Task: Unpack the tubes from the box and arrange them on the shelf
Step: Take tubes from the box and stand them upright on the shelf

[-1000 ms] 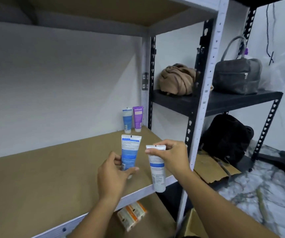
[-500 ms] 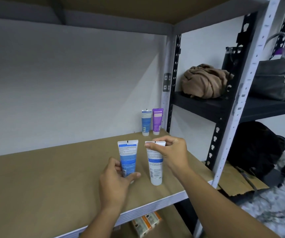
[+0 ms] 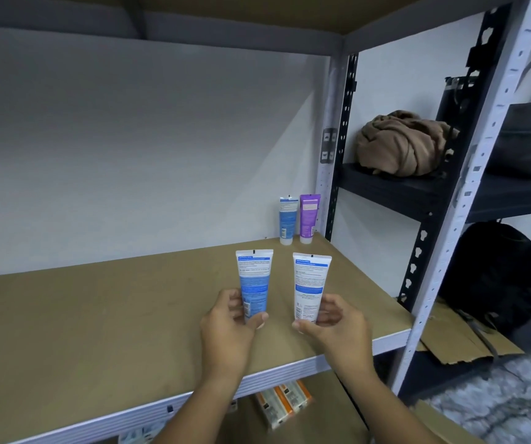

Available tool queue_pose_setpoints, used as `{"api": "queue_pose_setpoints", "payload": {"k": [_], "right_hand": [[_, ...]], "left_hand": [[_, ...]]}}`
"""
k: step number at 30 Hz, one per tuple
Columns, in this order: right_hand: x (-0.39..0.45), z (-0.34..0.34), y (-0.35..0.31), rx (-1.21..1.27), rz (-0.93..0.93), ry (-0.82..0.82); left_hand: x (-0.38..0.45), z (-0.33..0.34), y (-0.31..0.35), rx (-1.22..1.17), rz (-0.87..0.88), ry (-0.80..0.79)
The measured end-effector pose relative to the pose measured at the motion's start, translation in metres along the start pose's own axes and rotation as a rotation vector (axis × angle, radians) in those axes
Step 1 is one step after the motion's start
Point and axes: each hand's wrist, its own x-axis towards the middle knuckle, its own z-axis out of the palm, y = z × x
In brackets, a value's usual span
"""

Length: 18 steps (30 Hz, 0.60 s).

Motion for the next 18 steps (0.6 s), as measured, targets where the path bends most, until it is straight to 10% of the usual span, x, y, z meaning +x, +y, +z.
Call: {"api": "queue_pose_setpoints", "payload": {"k": [18], "right_hand": [[0.121,0.092,0.009,-0.223,-0.146,-0.077]], "left_hand": [[0.102,0.039,-0.045,0.023,-0.033,0.120]]}}
